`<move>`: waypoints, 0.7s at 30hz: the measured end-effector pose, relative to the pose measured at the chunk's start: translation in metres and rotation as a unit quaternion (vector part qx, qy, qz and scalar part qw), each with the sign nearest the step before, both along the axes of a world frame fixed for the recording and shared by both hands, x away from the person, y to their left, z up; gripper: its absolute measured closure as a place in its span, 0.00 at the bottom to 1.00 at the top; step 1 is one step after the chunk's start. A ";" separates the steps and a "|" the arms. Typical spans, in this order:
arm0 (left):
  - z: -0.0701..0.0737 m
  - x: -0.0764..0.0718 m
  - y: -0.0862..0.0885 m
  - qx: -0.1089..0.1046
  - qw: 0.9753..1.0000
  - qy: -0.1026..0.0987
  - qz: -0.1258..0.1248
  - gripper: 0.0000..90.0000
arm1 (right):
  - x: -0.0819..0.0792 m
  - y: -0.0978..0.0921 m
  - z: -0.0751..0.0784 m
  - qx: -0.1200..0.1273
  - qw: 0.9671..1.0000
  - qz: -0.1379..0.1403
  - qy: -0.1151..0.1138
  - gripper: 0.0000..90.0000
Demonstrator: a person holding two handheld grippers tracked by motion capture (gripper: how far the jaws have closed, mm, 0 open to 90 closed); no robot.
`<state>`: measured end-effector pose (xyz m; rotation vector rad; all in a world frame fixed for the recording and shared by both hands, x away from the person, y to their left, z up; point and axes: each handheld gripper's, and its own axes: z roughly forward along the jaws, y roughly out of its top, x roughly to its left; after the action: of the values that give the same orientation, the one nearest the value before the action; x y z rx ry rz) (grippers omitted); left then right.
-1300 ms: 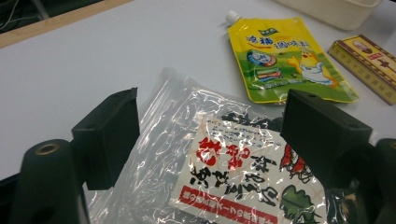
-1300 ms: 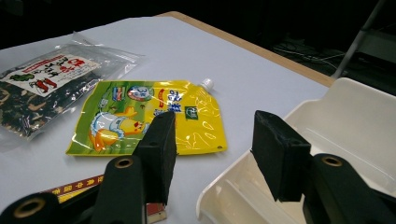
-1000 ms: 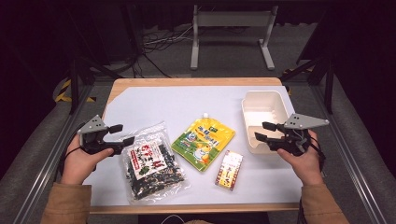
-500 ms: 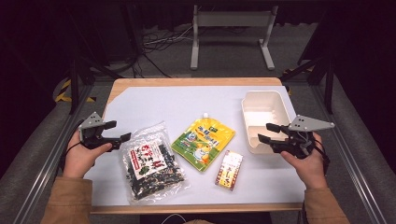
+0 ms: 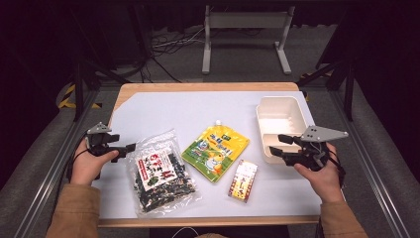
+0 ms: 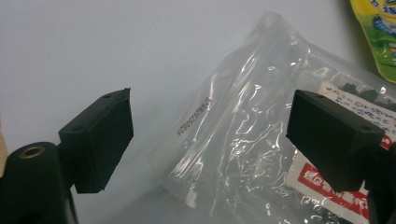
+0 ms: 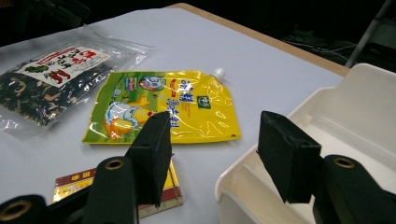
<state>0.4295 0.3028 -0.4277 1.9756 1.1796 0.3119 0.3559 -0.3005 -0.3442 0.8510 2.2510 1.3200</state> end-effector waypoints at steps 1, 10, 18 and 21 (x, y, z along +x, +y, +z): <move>-0.001 0.000 0.001 -0.001 1.000 0.003 0.002 0.19 | 0.000 0.000 0.000 0.001 1.000 0.000 0.001 0.49; -0.008 0.002 0.010 -0.030 0.998 0.046 0.018 0.29 | 0.003 -0.001 -0.003 0.012 1.000 0.004 0.012 0.49; -0.016 0.005 0.017 -0.037 0.997 0.063 0.025 0.48 | 0.004 0.001 -0.005 0.014 1.000 0.007 0.020 0.49; -0.019 0.006 0.019 -0.050 0.996 0.072 0.027 0.52 | 0.004 0.000 -0.006 0.015 1.000 0.007 0.022 0.49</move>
<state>0.4356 0.3220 -0.4469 1.9070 1.3155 0.1377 0.3602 -0.3001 -0.3497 0.8843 2.2791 1.3568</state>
